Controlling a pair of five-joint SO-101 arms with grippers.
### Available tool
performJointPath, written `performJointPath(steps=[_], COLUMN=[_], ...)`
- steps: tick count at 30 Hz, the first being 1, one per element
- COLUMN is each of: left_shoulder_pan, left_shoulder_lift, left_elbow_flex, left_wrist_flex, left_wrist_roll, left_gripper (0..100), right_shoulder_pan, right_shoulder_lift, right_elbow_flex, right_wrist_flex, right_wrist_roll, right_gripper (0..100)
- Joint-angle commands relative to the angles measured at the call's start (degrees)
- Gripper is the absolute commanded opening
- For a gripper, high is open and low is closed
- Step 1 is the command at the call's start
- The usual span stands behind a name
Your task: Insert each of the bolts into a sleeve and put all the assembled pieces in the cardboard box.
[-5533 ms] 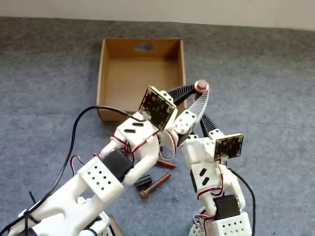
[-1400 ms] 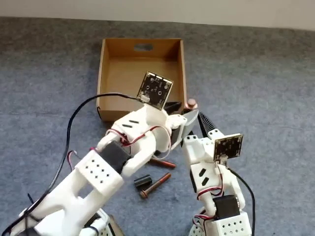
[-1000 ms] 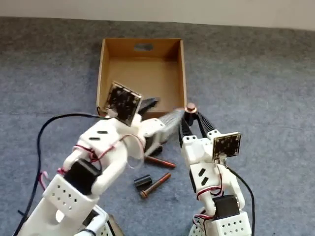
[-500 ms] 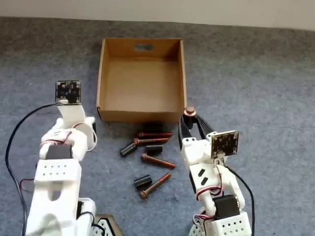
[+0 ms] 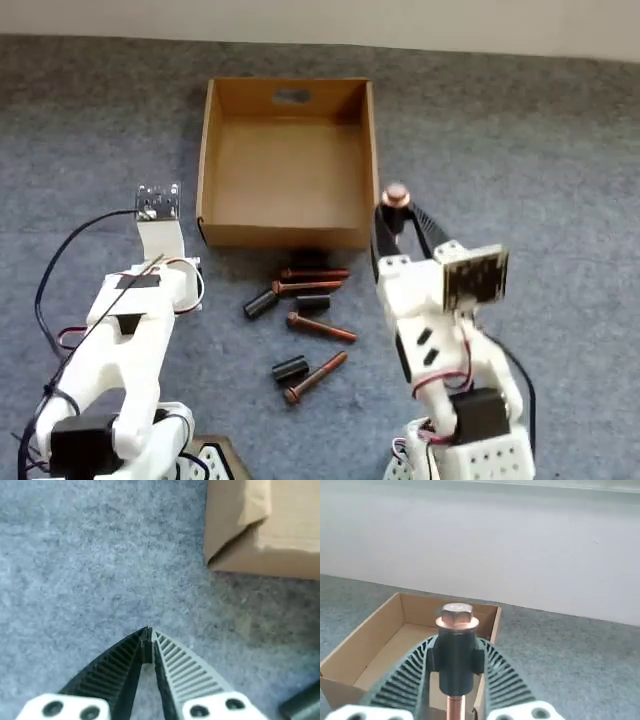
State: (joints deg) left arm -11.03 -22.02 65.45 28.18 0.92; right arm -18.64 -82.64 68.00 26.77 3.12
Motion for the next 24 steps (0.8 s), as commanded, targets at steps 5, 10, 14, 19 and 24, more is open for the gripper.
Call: performJointPath(steps=[5,10,14,19,24], left_shoulder_pan=[-0.48,-0.48,0.04,1.01,1.01], left_shoulder_lift=[0.13,0.13,0.13,0.13,0.13], left_elbow_flex=[-2.86,-2.86,-2.86,-2.86,-2.86], left_wrist_flex=[-0.97,-0.97,-0.97,-0.88,-0.88], left_wrist_roll=[-0.09,-0.09,-0.09,-0.18,-0.18], left_gripper=[1,1,1,1,1], right_shoulder_pan=[0.22,-0.75,-2.68,-2.86,-2.59], right_shoulder_lift=[42.95,66.15,81.01,97.98,109.41], right_elbow_flex=[-31.16,-48.4,-62.9,-81.8,-99.56], right_wrist_flex=[-0.04,1.1,7.78,20.44,30.81], right_wrist_roll=[-6.33,-9.32,-9.14,-9.41,-9.41], right_gripper=[0.6,0.6,0.6,0.6,0.6])
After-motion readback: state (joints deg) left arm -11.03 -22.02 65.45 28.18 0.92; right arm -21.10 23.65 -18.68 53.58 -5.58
